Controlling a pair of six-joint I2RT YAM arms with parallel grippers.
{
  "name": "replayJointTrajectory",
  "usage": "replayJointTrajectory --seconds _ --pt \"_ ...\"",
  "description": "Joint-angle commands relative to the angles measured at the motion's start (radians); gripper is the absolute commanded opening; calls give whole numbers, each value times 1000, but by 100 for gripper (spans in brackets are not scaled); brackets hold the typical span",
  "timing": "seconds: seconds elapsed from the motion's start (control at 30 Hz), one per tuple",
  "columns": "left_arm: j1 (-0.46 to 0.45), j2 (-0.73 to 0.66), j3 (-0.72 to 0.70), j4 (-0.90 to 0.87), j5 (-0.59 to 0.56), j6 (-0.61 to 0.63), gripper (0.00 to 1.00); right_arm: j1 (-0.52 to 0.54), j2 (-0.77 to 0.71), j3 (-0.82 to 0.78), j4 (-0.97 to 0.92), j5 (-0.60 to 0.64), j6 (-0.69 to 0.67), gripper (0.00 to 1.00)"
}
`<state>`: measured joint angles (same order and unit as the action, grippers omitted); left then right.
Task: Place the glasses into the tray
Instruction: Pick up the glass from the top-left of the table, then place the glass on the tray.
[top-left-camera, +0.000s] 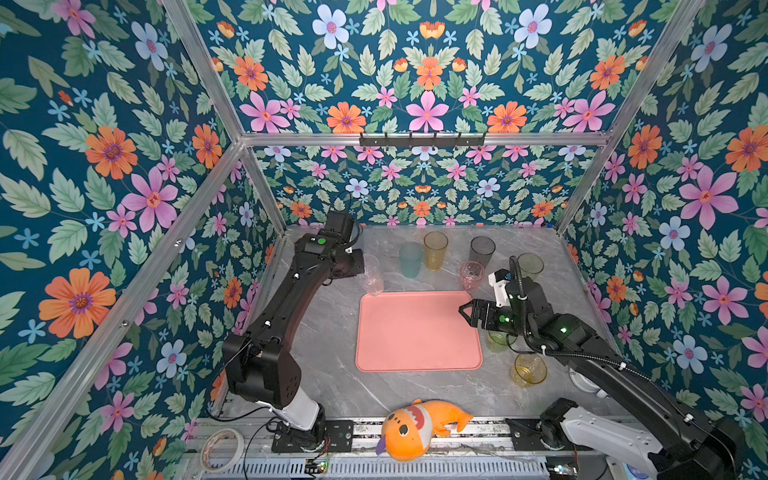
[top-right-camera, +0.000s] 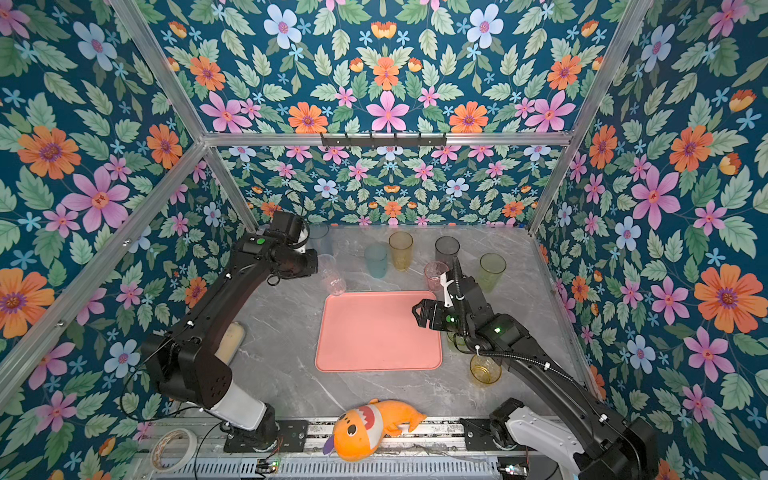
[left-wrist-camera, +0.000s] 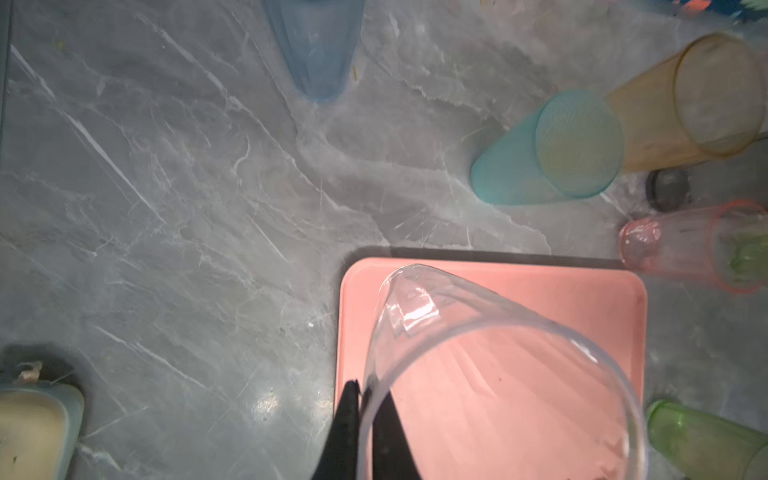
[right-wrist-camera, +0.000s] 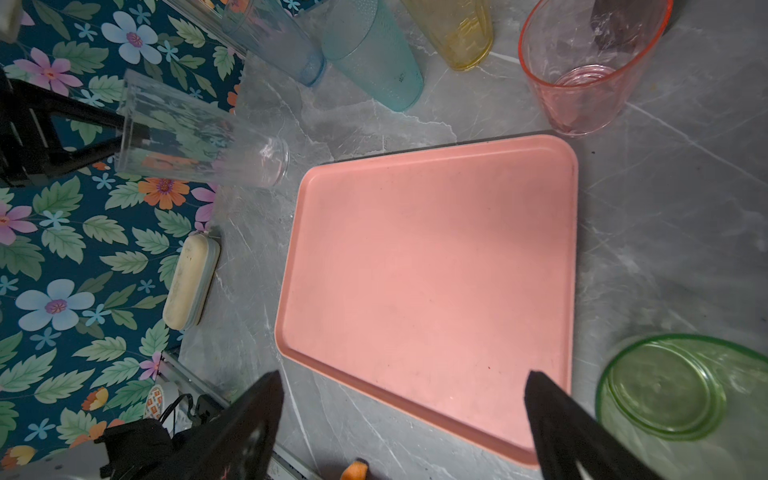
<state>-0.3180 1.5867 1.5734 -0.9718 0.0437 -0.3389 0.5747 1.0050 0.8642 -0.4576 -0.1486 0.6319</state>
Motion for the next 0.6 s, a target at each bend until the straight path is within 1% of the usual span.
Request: replayJointTrajectory --seconds 0.0,0.3,0.57 --pt "-21 -2 -14 -72 -27 23 0 -1 2 0 33 -3 -5 92" --pt "-29 18 -59 -46 -36 40 0 0 2 4 21 -11 -4 92" --pt "-29 69 -41 -45 -28 54 0 -1 -21 -11 16 -3 0 92"
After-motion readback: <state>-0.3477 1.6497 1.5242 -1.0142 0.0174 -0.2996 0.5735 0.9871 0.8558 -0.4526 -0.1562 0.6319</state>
